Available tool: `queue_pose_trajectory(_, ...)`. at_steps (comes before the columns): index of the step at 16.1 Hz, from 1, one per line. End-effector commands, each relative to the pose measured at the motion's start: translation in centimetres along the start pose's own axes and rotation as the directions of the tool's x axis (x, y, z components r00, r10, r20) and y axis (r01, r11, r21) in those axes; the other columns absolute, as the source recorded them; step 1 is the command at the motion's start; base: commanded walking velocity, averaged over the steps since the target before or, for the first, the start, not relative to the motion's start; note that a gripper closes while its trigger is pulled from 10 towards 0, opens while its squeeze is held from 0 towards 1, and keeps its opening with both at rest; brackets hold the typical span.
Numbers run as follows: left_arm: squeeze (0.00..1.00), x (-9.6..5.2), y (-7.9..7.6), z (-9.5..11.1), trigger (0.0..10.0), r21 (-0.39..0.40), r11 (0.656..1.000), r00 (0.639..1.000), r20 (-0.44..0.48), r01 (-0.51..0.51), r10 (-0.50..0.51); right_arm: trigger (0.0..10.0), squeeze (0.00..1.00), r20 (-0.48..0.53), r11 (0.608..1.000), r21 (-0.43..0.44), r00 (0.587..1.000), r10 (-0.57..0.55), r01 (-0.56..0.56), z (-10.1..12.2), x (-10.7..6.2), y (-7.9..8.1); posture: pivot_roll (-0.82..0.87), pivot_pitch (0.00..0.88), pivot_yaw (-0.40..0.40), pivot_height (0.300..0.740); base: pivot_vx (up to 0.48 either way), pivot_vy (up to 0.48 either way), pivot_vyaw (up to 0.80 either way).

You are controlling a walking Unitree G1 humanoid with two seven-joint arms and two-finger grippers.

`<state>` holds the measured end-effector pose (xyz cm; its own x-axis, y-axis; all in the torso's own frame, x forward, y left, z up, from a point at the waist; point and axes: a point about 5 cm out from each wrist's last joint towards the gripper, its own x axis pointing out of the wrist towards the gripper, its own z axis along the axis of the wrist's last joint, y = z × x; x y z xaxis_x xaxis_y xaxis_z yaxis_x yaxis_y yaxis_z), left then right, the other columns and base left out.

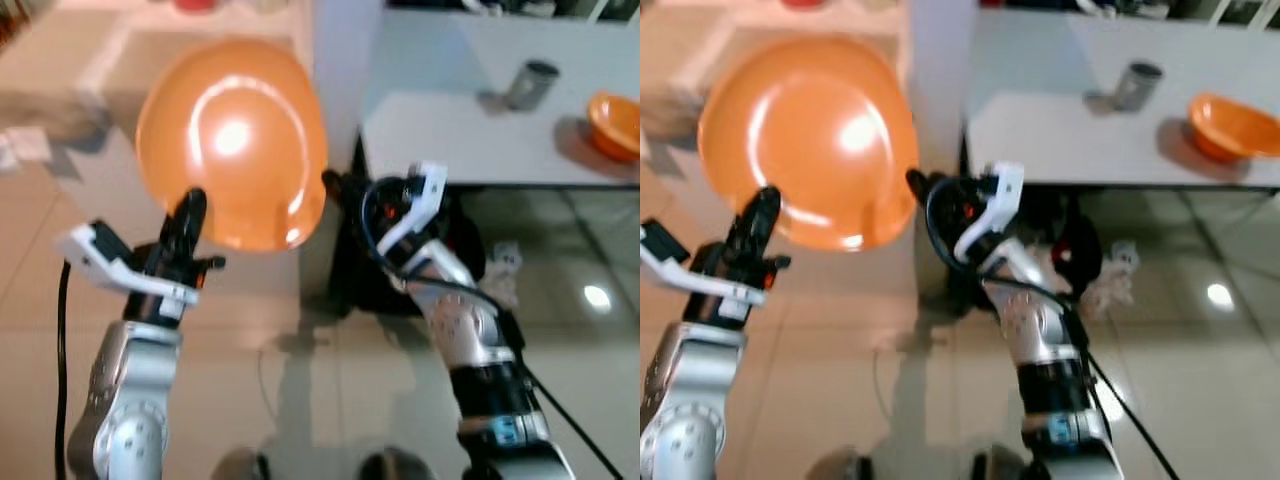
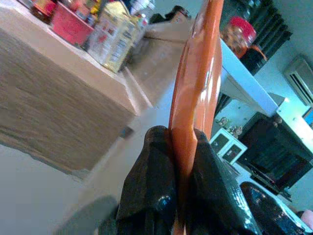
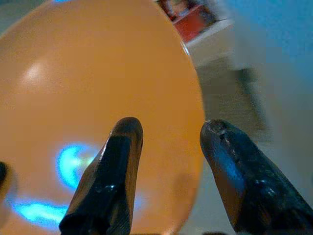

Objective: Setting the table

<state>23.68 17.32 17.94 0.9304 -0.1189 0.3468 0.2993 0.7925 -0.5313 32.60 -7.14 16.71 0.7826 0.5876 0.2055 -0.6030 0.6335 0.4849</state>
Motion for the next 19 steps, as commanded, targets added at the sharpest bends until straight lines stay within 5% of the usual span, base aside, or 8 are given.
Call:
queue_pose_trajectory(1,0.0,0.4,-1.1,0.2,10.0,-0.005,0.998,0.998,0.025,0.059,-0.059,10.0,0.0,0.02,0.998,-0.023,0.998,-0.063,0.064,0.6,-0.6,-1.2,-0.06,0.122,-0.024,0.74,0.0,-0.439,0.0)
queue_pose_trajectory(10,0.0,0.9,-1.3,-0.1,10.0,0.01,0.998,0.998,0.014,0.069,-0.069,10.0,0.0,0.001,0.982,-0.06,0.984,-0.177,0.177,0.0,-0.5,-2.3,-0.07,0.121,-0.023,0.74,0.0,-0.439,0.0)
queue_pose_trajectory(16,0.0,1.1,-1.3,-0.5,10.0,0.011,0.998,0.998,0.006,0.061,-0.061,10.0,0.0,-0.001,0.984,-0.089,0.988,-0.155,0.154,-0.3,-0.6,-2.2,-0.07,0.113,-0.027,0.74,0.0,-0.437,0.0)
queue_pose_trajectory(19,0.0,1.0,-1.3,-0.5,10.0,0.014,0.998,0.998,0.007,0.055,-0.055,10.0,0.0,-0.029,0.979,-0.128,0.986,-0.166,0.161,-0.7,-0.6,-2.3,-0.06,0.111,-0.034,0.74,0.0,-0.439,0.78)
